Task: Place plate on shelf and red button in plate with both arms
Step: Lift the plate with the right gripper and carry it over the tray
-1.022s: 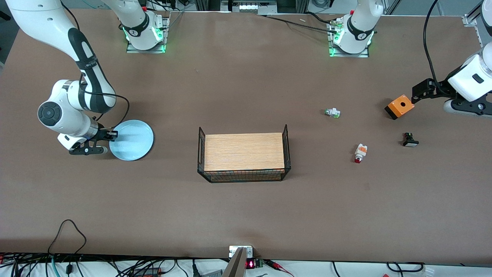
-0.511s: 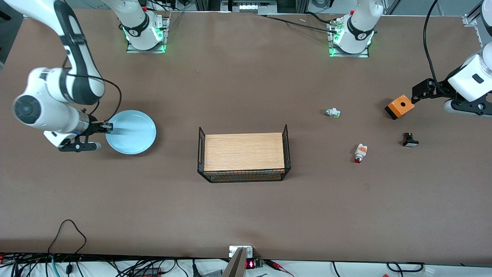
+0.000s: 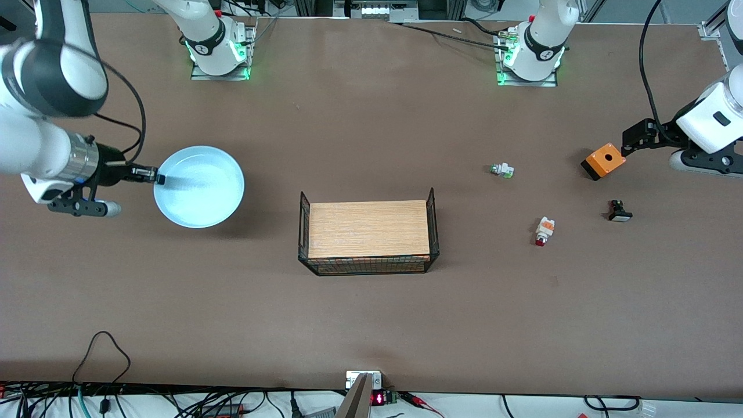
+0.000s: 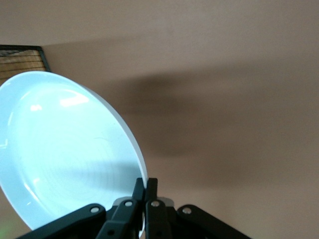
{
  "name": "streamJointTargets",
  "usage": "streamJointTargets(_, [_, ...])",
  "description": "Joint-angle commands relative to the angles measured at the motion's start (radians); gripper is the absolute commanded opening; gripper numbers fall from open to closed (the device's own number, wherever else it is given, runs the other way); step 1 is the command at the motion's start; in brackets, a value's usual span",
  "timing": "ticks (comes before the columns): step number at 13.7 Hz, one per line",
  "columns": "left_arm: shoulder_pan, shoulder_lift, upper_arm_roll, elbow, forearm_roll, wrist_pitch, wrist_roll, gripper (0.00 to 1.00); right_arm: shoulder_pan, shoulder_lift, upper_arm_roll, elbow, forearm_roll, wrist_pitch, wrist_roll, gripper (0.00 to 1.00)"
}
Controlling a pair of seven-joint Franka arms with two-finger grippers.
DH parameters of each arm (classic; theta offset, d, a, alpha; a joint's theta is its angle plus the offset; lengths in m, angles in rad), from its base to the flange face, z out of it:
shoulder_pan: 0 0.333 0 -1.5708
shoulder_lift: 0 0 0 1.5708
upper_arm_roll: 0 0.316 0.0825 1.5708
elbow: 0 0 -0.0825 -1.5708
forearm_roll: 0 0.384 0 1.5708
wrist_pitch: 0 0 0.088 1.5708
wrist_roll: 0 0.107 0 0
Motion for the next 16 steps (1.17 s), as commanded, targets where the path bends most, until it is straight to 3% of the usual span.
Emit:
streamJointTargets(1, [0.000, 0.013, 0.000, 0.027, 0.001, -0.007, 0.008, 1.00, 0.100, 0.015, -0.001, 0.104, 0.029, -0.081, 0.226, 0.00])
streamJointTargets(5, [0.000, 0.013, 0.000, 0.027, 0.001, -0.007, 0.008, 1.00, 0.243, 0.055, -0.001, 0.162, 0.101, -0.057, 0.533, 0.00])
streamJointTargets(11, [0.001, 0.013, 0.000, 0.027, 0.002, -0.007, 0.010, 1.00, 0.423, 0.198, -0.001, 0.225, 0.124, 0.199, 0.877, 0.00])
streamJointTargets(16, [0.000, 0.013, 0.000, 0.027, 0.001, -0.007, 0.010, 1.00, 0.466, 0.262, -0.001, 0.224, 0.122, 0.277, 0.946, 0.00])
